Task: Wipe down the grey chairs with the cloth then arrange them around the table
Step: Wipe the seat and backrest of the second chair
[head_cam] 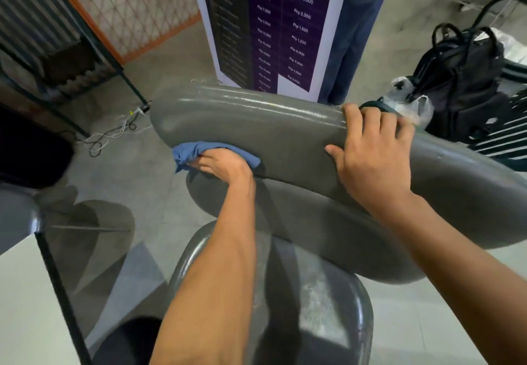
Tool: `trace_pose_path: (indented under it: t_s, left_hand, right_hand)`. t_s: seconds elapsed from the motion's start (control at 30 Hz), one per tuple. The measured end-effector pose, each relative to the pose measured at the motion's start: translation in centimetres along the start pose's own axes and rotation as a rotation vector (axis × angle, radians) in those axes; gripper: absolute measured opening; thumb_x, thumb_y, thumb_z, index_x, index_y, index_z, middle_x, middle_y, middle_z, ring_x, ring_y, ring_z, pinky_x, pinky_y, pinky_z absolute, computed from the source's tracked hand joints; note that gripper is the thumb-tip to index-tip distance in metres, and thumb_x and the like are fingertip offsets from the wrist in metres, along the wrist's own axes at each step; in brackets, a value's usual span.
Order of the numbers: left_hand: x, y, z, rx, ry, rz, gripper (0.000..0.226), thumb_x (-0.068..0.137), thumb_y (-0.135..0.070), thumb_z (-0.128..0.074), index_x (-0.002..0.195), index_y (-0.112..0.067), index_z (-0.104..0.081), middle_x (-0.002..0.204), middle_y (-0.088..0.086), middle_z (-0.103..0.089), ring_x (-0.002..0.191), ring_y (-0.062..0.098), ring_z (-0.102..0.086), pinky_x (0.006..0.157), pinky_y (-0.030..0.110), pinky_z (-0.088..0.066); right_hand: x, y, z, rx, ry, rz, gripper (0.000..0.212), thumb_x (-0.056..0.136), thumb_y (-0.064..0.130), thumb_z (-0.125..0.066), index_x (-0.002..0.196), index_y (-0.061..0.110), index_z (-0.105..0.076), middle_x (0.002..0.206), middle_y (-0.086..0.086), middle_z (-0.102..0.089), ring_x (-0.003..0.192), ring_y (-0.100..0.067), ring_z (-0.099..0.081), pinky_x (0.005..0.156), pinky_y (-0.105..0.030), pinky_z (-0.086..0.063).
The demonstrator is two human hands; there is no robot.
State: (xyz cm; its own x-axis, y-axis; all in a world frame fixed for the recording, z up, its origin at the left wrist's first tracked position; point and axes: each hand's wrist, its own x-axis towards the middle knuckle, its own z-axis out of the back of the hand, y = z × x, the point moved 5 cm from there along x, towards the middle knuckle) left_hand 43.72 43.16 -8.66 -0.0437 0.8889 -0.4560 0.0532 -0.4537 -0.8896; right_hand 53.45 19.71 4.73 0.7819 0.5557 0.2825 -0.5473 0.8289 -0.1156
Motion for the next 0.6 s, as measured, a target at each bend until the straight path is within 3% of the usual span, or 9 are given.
trace_pose_path:
  t_s: [0.07, 0.17, 0.27, 0.33, 0.4, 0.47, 0.6]
  left_hand:
    - [0.6, -2.3, 0.0, 0.047, -0.102, -0.094, 0.054, 0.113, -0.023, -0.016, 0.163, -0.007, -0.004, 0.172, 0.01, -0.003, 0.157, 0.028, -0.007, 0.124, 0.037, -0.005]
    - [0.7, -5.5, -0.5, 0.132, -0.129, -0.277, 0.055, 0.111, -0.027, -0.014, 0.164, -0.015, -0.003, 0.172, 0.003, -0.001, 0.158, 0.029, 0.002, 0.126, 0.045, 0.002]
    - [0.2, -7.6, -0.9, 0.192, -0.11, -0.558, 0.056, 0.109, -0.031, -0.015, 0.164, -0.019, -0.011, 0.172, 0.001, -0.004, 0.158, 0.032, 0.006, 0.124, 0.045, 0.005]
    - [0.2, -7.3, -0.9, 0.215, -0.09, -0.649, 0.052, 0.112, -0.03, -0.021, 0.163, -0.019, -0.018, 0.172, 0.001, -0.007, 0.158, 0.03, 0.006, 0.123, 0.036, 0.009]
    - [0.1, -5.8, -0.7, 0.218, -0.108, -0.643, 0.053, 0.113, -0.03, -0.024, 0.163, -0.015, -0.018, 0.172, 0.004, -0.007, 0.158, 0.029, 0.004, 0.118, 0.021, 0.014]
    - [-0.5, -3.8, -0.7, 0.188, -0.132, -0.581, 0.055, 0.112, -0.029, -0.023, 0.162, -0.008, -0.015, 0.171, 0.01, -0.006, 0.159, 0.028, 0.0, 0.121, 0.023, 0.013]
    - [-2.0, 1.7, -1.5, 0.184, -0.015, -0.186, 0.051, 0.111, -0.011, -0.011, 0.158, 0.008, -0.01, 0.17, 0.021, 0.0, 0.158, 0.031, 0.003, 0.126, 0.029, 0.006]
  right_hand:
    - [0.1, 0.0, 0.1, 0.006, -0.008, 0.0, 0.068, 0.093, 0.048, -0.063, 0.142, 0.007, -0.04, 0.119, -0.02, -0.052, 0.103, -0.039, -0.05, 0.098, -0.055, -0.036]
    - [0.3, -0.2, 0.2, 0.006, -0.006, -0.008, 0.068, 0.092, 0.048, -0.065, 0.14, 0.006, -0.041, 0.116, -0.02, -0.052, 0.101, -0.04, -0.05, 0.098, -0.056, -0.037]
    - [0.3, 0.0, 0.2, 0.009, 0.002, -0.009, 0.067, 0.092, 0.047, -0.065, 0.14, 0.006, -0.042, 0.115, -0.021, -0.052, 0.1, -0.04, -0.05, 0.098, -0.056, -0.037]
    - [0.3, 0.1, 0.1, 0.005, -0.003, -0.015, 0.067, 0.092, 0.047, -0.065, 0.14, 0.006, -0.041, 0.116, -0.021, -0.052, 0.1, -0.04, -0.05, 0.099, -0.057, -0.037]
    - [0.3, 0.1, 0.1, 0.001, -0.002, -0.017, 0.067, 0.093, 0.047, -0.064, 0.141, 0.006, -0.041, 0.116, -0.021, -0.052, 0.1, -0.04, -0.05, 0.099, -0.057, -0.037]
    - [0.3, 0.0, 0.0, 0.002, 0.001, -0.016, 0.067, 0.094, 0.047, -0.063, 0.141, 0.006, -0.04, 0.115, -0.02, -0.052, 0.101, -0.039, -0.049, 0.099, -0.057, -0.037]
    - [0.2, 0.1, 0.0, 0.004, -0.008, -0.022, 0.066, 0.093, 0.047, -0.064, 0.14, 0.006, -0.041, 0.113, -0.02, -0.052, 0.101, -0.039, -0.05, 0.099, -0.057, -0.038]
